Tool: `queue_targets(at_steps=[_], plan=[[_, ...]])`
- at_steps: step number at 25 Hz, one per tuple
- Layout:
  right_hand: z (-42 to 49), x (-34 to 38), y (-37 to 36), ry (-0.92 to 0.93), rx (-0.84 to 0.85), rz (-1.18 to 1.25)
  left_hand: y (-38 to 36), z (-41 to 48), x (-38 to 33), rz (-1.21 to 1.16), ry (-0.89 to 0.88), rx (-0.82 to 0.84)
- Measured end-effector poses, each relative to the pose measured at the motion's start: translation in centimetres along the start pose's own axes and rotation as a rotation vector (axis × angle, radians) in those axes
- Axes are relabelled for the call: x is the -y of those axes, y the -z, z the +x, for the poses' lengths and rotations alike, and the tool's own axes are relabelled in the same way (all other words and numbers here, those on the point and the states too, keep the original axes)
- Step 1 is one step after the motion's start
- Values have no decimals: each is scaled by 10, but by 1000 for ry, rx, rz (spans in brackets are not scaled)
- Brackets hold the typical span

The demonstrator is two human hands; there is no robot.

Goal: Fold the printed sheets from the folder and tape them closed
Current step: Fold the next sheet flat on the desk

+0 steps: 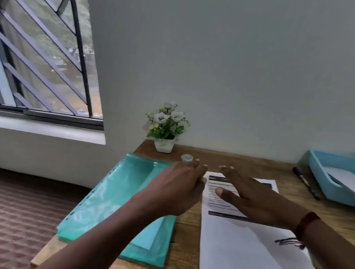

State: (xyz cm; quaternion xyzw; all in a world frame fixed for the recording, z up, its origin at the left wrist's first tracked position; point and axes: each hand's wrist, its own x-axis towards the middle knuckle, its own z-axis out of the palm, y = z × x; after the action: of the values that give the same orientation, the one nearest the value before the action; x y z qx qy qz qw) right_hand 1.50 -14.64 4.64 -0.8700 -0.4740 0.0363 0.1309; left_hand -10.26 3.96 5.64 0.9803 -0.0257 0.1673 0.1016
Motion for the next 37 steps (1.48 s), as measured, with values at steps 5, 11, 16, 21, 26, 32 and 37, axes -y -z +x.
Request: queue_targets(at_steps=[5,11,16,21,26,32,37], plan=[[-19,-53,-8,-136,-24,42,-43,54,-18,-167,-108,48],[-26,-104,-14,-303,-118,132,-79,79,-3,-148,-11,78],[-15,-123,-15,-290,-76,125,-97,83,14,-227,77,138],[-6,-131,-23,-277,-51,152,-112,82,27,-269,166,160],[-4,-135,-26,-308,-30,210,-121,83,34,-285,178,149],[-4,-133,-27,-361,-202,309,-110,83,27,-330,263,-69],[-5,-130,-27,-429,-383,417,-104,79,32,-619,416,-135]])
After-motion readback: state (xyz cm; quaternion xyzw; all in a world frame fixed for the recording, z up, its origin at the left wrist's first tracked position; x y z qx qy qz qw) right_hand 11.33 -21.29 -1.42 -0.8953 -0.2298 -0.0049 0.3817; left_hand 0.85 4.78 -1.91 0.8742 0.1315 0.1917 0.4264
